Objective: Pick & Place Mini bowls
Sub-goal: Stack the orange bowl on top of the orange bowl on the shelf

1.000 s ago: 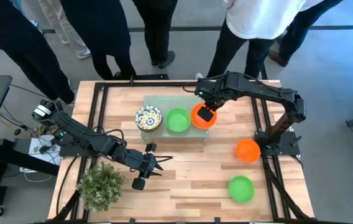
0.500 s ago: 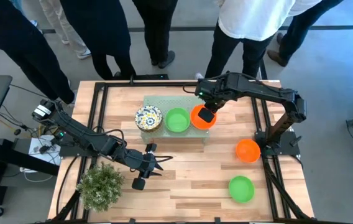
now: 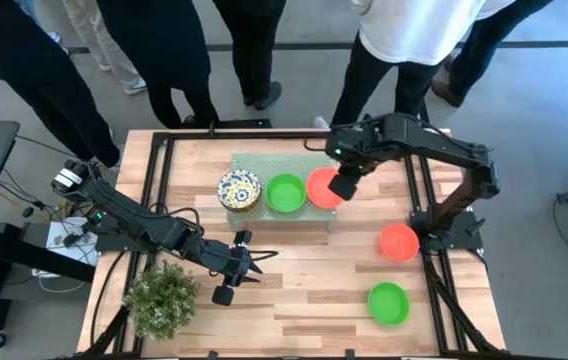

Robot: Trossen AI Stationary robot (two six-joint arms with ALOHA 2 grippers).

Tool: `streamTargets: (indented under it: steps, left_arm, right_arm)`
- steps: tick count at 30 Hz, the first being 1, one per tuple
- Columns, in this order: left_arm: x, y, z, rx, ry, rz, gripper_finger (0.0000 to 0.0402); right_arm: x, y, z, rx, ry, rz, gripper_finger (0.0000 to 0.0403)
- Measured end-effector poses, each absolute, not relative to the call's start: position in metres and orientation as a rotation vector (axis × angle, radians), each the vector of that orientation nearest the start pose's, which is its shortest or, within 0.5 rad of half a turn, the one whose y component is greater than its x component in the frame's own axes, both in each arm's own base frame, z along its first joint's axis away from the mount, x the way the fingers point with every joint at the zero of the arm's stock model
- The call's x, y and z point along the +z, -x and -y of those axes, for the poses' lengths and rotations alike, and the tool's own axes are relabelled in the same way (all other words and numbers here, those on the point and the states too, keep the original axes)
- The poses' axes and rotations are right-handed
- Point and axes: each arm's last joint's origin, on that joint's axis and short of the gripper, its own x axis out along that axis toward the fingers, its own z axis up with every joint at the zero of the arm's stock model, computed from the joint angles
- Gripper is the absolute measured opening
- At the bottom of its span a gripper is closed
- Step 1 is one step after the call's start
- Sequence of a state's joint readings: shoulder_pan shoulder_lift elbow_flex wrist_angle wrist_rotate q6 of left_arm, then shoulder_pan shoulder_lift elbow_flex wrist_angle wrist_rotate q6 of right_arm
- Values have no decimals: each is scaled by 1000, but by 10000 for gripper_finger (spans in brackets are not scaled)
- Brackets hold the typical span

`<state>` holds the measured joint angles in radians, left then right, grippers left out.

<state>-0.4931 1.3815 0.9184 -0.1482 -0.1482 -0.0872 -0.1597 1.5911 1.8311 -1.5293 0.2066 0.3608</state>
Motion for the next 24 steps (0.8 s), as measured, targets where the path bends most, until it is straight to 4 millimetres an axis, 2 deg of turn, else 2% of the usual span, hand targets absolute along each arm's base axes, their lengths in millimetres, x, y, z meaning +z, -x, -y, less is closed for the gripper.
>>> streamTargets:
  steps: [8,12,15,24]
  left_arm:
    - [252,-262,136,-308,-110,-596,97]
    - [252,-262,136,-308,-110,-596,97]
    - [252,-262,136,-308,-110,-596,97]
    - [252,-262,136,-308,-107,-590,97]
  right_arm:
    - [399,-252,15,-467,-245,-1205,67]
    - [390,-238,-5,-429,-240,-1202,67]
    - [374,-223,-18,-422,-269,-1190,67]
    - [307,-173,-53,-513,-498,-1264,68]
